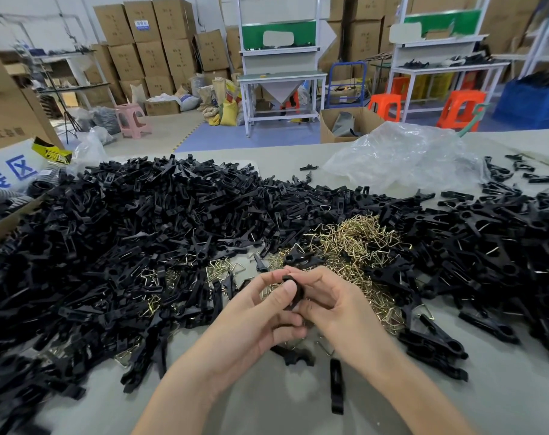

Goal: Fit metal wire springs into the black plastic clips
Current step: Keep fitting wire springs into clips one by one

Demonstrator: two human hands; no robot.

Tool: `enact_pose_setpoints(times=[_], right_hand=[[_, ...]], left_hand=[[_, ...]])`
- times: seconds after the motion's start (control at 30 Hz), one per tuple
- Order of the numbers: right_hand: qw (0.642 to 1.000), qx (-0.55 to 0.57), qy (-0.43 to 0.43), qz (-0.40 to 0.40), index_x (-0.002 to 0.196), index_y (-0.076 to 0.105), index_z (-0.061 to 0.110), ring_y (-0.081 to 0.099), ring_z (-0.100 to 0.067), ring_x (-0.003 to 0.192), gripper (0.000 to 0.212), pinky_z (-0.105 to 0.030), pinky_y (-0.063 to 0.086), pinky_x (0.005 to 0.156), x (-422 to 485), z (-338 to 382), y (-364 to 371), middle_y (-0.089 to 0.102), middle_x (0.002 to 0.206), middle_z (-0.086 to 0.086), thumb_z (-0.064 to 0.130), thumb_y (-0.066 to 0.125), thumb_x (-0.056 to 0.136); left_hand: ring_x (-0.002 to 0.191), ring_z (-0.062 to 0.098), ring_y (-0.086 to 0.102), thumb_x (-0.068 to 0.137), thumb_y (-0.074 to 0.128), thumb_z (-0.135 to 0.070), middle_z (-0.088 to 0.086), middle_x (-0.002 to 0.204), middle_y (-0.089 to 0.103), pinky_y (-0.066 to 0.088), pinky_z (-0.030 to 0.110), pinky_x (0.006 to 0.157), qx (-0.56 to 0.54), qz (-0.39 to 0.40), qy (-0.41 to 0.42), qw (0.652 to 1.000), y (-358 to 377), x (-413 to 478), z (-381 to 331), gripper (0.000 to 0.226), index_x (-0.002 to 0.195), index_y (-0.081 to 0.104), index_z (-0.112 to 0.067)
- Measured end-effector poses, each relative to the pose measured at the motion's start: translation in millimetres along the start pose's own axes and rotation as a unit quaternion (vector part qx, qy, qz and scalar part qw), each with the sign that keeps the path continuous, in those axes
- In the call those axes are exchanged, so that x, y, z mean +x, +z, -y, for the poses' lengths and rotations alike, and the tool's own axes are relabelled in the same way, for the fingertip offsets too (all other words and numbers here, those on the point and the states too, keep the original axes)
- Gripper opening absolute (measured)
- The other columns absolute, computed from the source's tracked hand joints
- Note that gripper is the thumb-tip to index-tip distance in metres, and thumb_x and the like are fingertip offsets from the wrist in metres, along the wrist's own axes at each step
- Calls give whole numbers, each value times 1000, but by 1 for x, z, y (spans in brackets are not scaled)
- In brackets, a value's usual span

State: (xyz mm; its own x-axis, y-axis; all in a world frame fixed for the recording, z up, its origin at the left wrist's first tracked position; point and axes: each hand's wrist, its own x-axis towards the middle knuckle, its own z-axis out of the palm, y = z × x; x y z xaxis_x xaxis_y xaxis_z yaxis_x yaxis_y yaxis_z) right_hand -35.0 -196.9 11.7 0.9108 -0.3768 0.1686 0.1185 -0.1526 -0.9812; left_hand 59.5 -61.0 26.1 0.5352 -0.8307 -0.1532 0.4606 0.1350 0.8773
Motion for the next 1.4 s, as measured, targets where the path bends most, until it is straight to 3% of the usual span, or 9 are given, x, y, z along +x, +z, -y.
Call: enact_pose_setpoints(times=[0.2, 0.5, 0.67, 0.87, 0.97, 1.1, 1.17, 1.3, 1.4], right_hand=[[999, -29, -6, -12, 101, 72, 42, 54, 6, 128, 45, -25, 42, 111, 0, 0, -1, 64, 131, 28, -3, 66, 93], [1000, 9, 7, -5, 108, 74, 42, 73, -10, 88, 43, -15, 55, 72, -3, 11, -6, 74, 105, -3, 2, 64, 97], [986, 136, 55, 78, 130, 66, 39, 66, -23, 118, 38, -31, 55, 97, -1, 8, -11, 67, 131, 6, 26, 64, 95], [972, 184, 64, 133, 143, 53, 40, 58, -25, 131, 69, -47, 48, 109, 1, 2, -12, 64, 137, -4, 55, 78, 81], [960, 224, 68, 156, 144, 52, 39, 50, -44, 135, 90, -64, 36, 114, 1, -1, -8, 59, 143, -11, 66, 83, 64], [967, 193, 63, 157, 140, 57, 37, 59, -46, 115, 85, -55, 46, 99, 0, 4, -10, 62, 140, -2, 64, 84, 64], [967, 179, 60, 172, 137, 60, 35, 63, -23, 95, 79, -40, 53, 88, -2, 8, -10, 66, 133, -3, 61, 85, 66], [977, 131, 61, 157, 130, 64, 36, 56, -30, 94, 50, -63, 48, 97, -4, 7, -9, 67, 110, -16, 31, 78, 81], [974, 125, 62, 176, 130, 63, 35, 56, -21, 75, 45, -37, 55, 74, -4, 11, -13, 62, 92, -11, 23, 72, 87]], left_hand=[[74, 21, 63, 75, 78, -31, 14, 95, 66, 57, 28, 69, 38, 5, 13, 999, 2, -2, -3, 54, 123, 65, -11], [74, 15, 60, 77, 75, -32, 15, 94, 68, 52, 22, 66, 72, 0, 69, 995, 5, 4, 1, 41, 110, 74, -6], [85, 17, 65, 78, 76, -29, 12, 98, 72, 56, 25, 76, 51, 1, 81, 995, 7, 4, 1, 40, 112, 74, -7], [88, 18, 70, 78, 80, -27, 16, 106, 73, 57, 25, 73, 5, 51, 74, 996, 12, -2, -3, 35, 107, 77, -9], [78, 15, 68, 70, 90, -35, 10, 99, 74, 55, 24, 69, 28, 67, 57, 996, 16, -2, 0, 44, 105, 78, -13], [78, 16, 64, 62, 94, -44, 6, 101, 74, 53, 24, 70, 59, 79, 38, 994, 16, -2, 5, 54, 104, 78, -15], [79, 19, 63, 69, 89, -37, 6, 102, 75, 54, 24, 71, 71, 80, 37, 994, 16, -3, 5, 43, 105, 78, -16], [78, 14, 65, 82, 73, -15, 0, 91, 74, 56, 26, 78, 130, 67, 30, 989, 15, -3, 8, 26, 108, 77, -19], [79, 17, 65, 90, 61, -11, 5, 95, 72, 55, 30, 78, 113, 93, 24, 989, 15, -5, 7, 28, 116, 74, -12]])
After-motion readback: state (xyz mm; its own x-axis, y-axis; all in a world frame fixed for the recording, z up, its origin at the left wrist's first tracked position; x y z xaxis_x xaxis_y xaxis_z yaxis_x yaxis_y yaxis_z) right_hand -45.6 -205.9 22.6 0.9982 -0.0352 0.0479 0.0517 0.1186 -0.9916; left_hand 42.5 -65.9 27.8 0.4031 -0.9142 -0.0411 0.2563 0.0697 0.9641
